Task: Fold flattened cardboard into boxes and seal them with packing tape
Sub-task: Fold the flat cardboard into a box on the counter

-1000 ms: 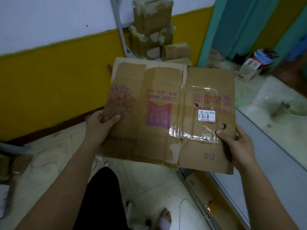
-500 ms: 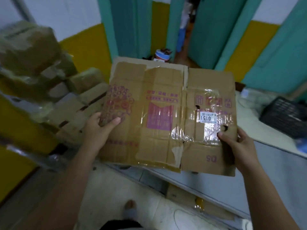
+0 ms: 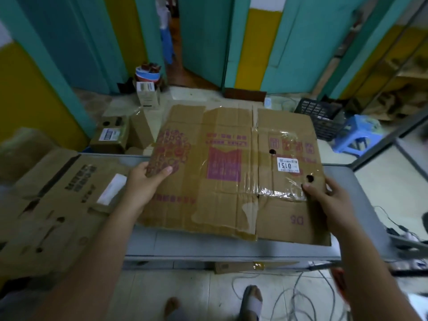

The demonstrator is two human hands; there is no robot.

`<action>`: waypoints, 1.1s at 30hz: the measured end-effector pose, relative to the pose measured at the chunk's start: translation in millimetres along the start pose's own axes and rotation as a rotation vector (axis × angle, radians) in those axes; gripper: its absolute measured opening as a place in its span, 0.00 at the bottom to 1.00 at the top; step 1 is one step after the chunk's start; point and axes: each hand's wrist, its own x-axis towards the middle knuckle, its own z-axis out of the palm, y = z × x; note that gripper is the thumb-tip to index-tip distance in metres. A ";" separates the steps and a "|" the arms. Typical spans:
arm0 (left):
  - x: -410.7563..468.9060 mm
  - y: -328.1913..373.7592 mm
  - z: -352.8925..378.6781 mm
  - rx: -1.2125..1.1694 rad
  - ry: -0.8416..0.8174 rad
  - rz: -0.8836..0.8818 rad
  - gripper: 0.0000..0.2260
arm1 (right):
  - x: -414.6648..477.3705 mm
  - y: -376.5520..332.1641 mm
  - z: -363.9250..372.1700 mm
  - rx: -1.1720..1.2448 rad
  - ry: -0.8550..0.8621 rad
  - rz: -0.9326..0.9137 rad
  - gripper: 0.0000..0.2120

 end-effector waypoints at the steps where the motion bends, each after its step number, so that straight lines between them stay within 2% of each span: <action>1: 2.5 1.4 11.2 0.004 -0.009 -0.002 0.14 | 3.0 5.0 -7.5 0.005 0.001 0.008 0.24; 8: 10.5 19.6 95.0 0.018 -0.029 -0.030 0.12 | 48.4 37.9 -68.1 0.040 0.008 0.083 0.20; 14: 24.0 24.8 144.4 0.022 -0.034 -0.129 0.08 | 100.7 39.3 -97.4 0.010 -0.080 0.157 0.18; 18: 39.6 20.4 159.5 0.049 -0.041 -0.214 0.11 | 131.1 27.6 -105.0 -0.011 -0.197 0.211 0.21; 22: 57.3 19.1 171.5 0.047 -0.108 -0.300 0.20 | 146.8 11.0 -94.5 0.021 -0.298 0.262 0.27; 25: 67.7 15.2 183.0 0.053 -0.183 -0.327 0.24 | 147.6 0.6 -81.2 0.045 -0.318 0.285 0.33; 29: 72.6 6.2 199.8 0.048 -0.256 -0.340 0.24 | 147.6 -13.9 -71.8 -0.014 -0.314 0.283 0.34; 33: 73.9 -6.3 206.6 0.073 -0.236 -0.313 0.22 | 145.7 -10.7 -67.9 -0.090 -0.226 0.282 0.32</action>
